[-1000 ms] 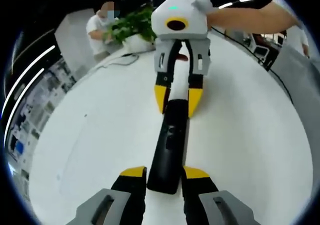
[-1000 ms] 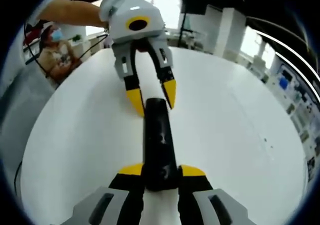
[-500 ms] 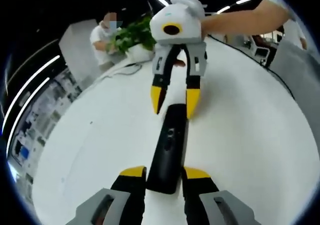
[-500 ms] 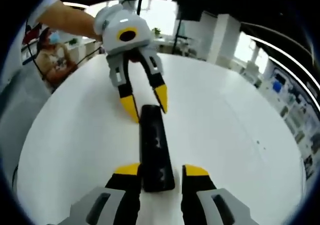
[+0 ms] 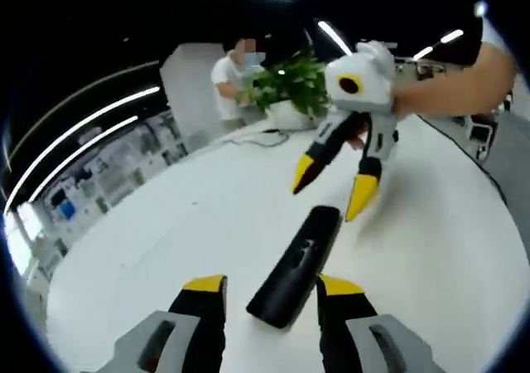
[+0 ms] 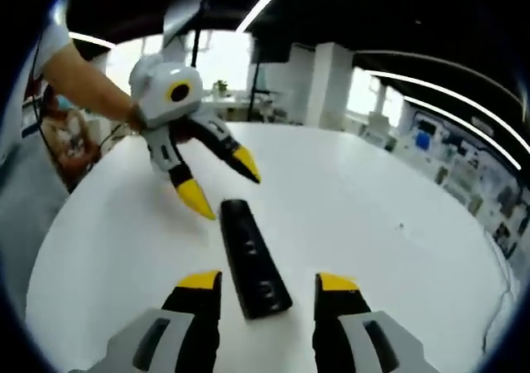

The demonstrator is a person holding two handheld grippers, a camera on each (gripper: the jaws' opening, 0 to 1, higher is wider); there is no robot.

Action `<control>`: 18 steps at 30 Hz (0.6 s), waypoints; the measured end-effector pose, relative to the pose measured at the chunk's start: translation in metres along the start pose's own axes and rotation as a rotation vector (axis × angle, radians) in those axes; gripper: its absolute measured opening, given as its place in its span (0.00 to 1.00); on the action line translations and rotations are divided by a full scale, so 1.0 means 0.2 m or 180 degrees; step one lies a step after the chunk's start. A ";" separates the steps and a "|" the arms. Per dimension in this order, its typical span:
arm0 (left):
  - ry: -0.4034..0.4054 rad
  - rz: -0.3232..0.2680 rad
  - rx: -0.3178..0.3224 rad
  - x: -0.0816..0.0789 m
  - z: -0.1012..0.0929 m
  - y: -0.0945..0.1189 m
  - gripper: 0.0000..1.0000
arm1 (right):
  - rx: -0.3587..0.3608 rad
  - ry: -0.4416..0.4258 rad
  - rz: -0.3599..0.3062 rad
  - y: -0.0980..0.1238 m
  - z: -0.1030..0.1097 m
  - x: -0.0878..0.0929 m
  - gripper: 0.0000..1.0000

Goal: Press the specified remote control buttons in sequence, fully releasing each button before pressing the next.

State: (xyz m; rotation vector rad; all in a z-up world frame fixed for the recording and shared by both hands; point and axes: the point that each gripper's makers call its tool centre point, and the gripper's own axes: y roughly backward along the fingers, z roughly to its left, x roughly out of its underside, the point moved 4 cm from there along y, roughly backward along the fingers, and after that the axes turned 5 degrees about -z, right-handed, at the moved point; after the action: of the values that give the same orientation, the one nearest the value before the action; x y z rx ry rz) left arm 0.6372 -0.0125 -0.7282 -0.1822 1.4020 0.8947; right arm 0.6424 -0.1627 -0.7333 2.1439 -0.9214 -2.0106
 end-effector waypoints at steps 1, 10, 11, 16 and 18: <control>0.0056 -0.0064 -0.0173 0.00 0.01 0.01 0.48 | 0.0079 -0.0002 -0.0040 0.00 0.00 0.00 0.40; 0.0568 -0.0226 -0.0645 0.01 -0.02 0.10 0.66 | 0.0639 -0.0721 -0.0463 0.07 0.00 -0.02 0.58; 0.0637 -0.0206 -0.0684 0.02 -0.02 0.11 0.69 | 0.0717 -0.0715 -0.0427 0.08 0.00 0.00 0.59; 0.1058 -0.0049 -0.0761 0.09 -0.05 0.14 0.95 | 0.0873 -0.0735 -0.0405 0.15 0.07 0.02 0.60; 0.1044 -0.0020 -0.0775 0.11 -0.06 0.17 0.93 | 0.0911 -0.0736 -0.0327 0.18 0.11 0.05 0.58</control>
State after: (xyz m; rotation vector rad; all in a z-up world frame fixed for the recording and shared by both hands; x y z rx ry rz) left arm 0.6043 0.0128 -0.7363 -0.5375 1.5885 1.0637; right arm 0.6084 -0.1895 -0.7291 2.1641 -1.2219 -2.3428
